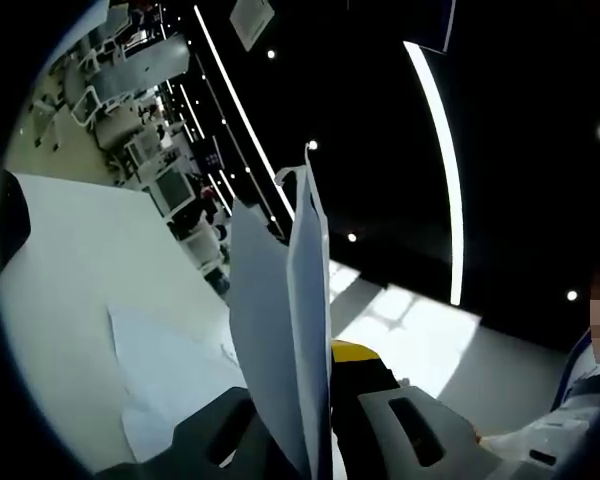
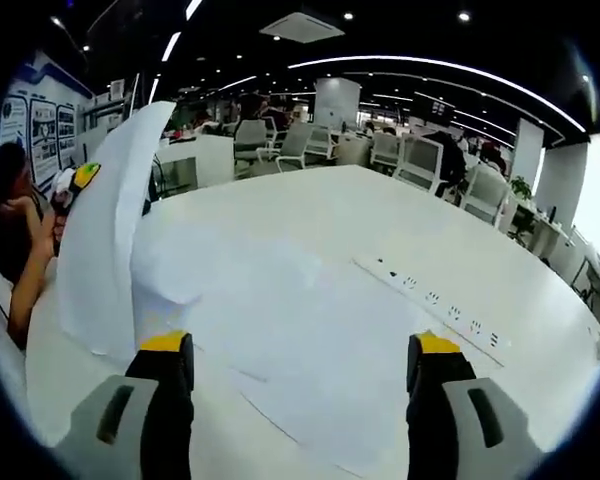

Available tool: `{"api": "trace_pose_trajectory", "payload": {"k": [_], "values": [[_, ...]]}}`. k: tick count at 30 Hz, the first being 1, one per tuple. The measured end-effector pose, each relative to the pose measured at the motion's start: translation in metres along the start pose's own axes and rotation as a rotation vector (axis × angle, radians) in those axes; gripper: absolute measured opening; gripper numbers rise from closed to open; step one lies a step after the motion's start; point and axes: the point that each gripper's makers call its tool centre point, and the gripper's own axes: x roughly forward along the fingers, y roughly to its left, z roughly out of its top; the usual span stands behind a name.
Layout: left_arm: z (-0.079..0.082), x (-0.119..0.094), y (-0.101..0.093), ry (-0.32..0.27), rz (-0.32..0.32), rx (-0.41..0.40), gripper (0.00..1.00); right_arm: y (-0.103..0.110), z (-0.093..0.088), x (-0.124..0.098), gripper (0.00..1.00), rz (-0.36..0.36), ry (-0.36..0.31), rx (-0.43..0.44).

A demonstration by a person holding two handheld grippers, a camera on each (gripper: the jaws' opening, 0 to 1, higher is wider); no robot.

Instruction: Organize the stack of printing papers by aligning and flattening the scattered papers on the table

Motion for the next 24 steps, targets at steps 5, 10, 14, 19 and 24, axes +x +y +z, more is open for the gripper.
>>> {"api": "trace_pose_trajectory", "payload": {"k": [5, 10, 14, 19, 24], "values": [[0.000, 0.000, 0.000, -0.003, -0.001, 0.000, 0.06, 0.002, -0.002, 0.004, 0.82, 0.008, 0.006, 0.013], [0.001, -0.001, 0.001, -0.003, 0.000, -0.001, 0.06, 0.004, -0.006, 0.006, 0.82, 0.017, 0.023, 0.026], [0.002, -0.001, 0.001, -0.002, -0.002, -0.001, 0.06, 0.005, -0.006, 0.010, 0.82, 0.027, 0.027, 0.039], [0.001, 0.000, 0.001, -0.001, -0.001, -0.001, 0.06, 0.005, -0.006, 0.014, 0.82, 0.026, 0.028, 0.045], [0.001, 0.000, 0.002, -0.001, 0.000, -0.002, 0.06, 0.007, -0.006, 0.017, 0.82, 0.031, 0.033, 0.043]]}}
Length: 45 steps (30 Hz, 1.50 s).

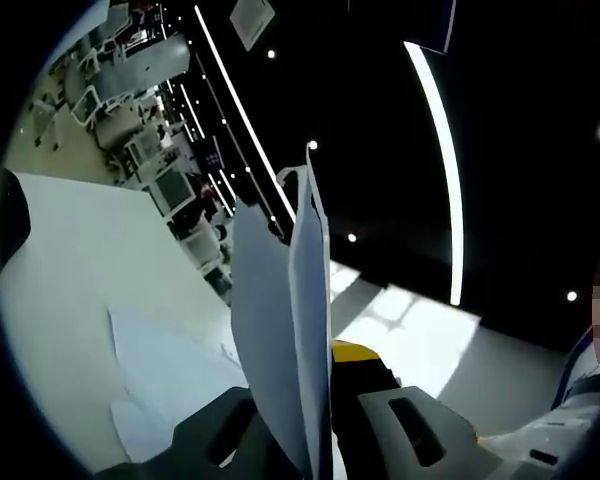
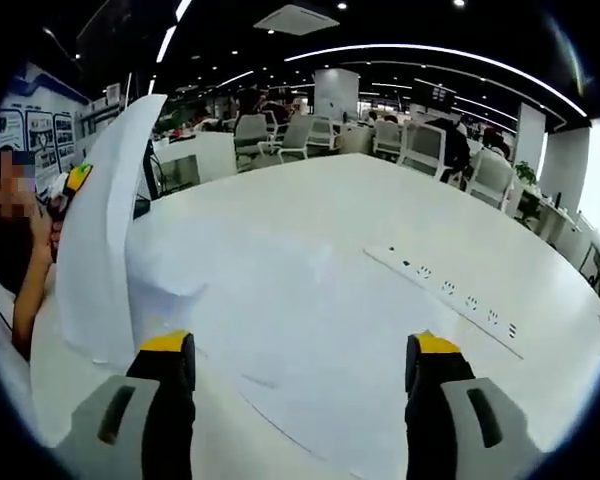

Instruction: Organize the stack of printing papers by aligning and flattening the scattered papers on the table

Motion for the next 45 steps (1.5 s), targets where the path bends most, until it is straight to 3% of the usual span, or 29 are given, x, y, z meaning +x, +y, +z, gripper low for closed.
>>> {"api": "trace_pose_trajectory", "payload": {"k": [45], "values": [[-0.001, 0.000, -0.003, -0.004, -0.003, 0.004, 0.06, 0.006, 0.012, 0.031, 0.81, 0.027, 0.018, -0.008]]}}
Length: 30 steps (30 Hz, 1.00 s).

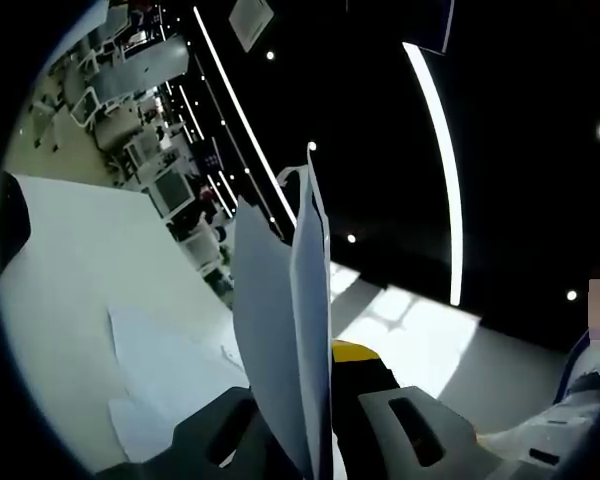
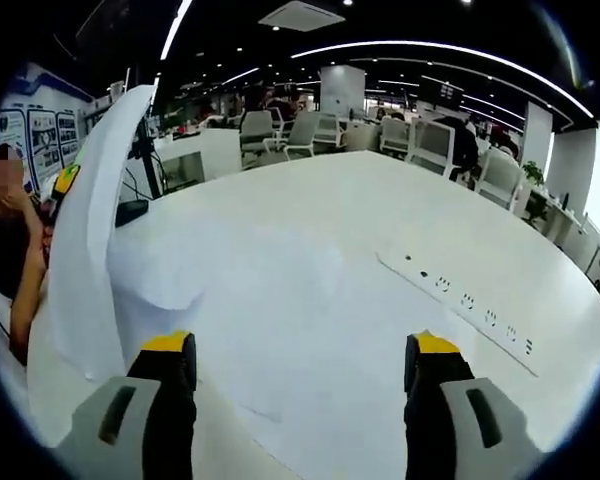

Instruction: Organize the stack of printing papers by aligning and flattening the scattered papers on the table

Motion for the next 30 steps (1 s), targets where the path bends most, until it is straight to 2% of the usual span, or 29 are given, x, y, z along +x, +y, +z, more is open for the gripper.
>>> {"api": "trace_pose_trajectory", "payload": {"k": [30], "values": [[0.000, 0.000, 0.000, 0.000, -0.002, -0.002, 0.06, 0.019, 0.018, 0.025, 0.80, 0.027, -0.020, 0.000]]}}
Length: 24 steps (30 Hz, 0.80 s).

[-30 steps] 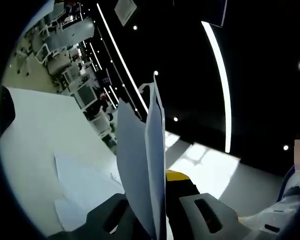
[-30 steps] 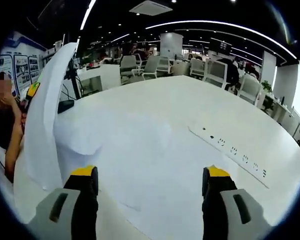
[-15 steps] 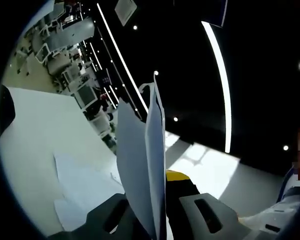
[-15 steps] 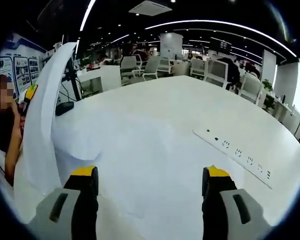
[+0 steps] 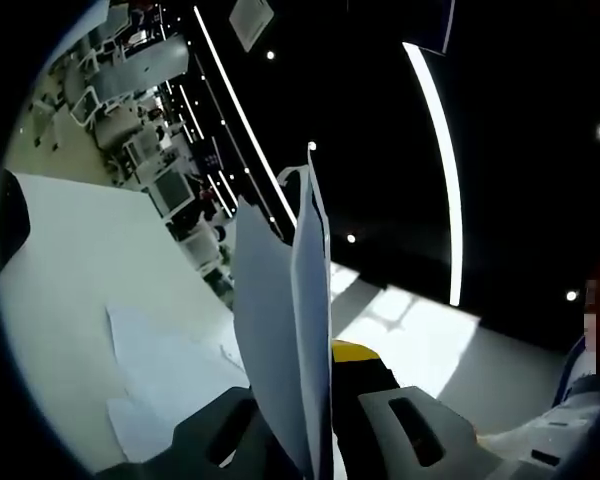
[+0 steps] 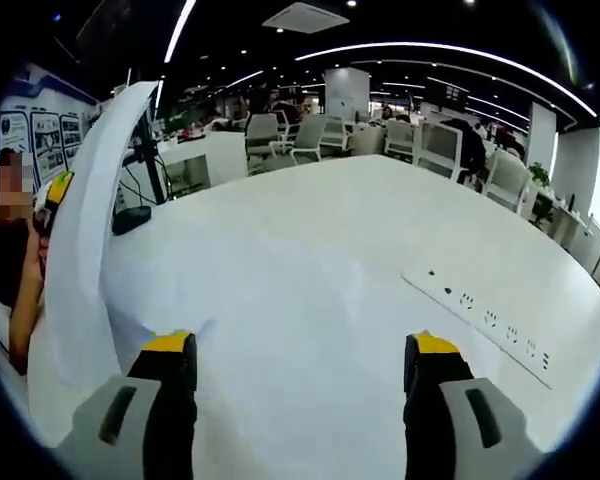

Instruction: Organize the stack of printing papers by aligning and flattening the scattered papers on the table

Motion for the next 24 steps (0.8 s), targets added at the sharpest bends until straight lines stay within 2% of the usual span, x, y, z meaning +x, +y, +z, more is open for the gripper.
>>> {"api": "trace_pose_trajectory", "payload": {"k": [24], "values": [[0.002, 0.000, -0.001, -0.005, -0.005, 0.001, 0.06, -0.001, -0.001, 0.021, 0.80, 0.007, 0.023, -0.007]]}}
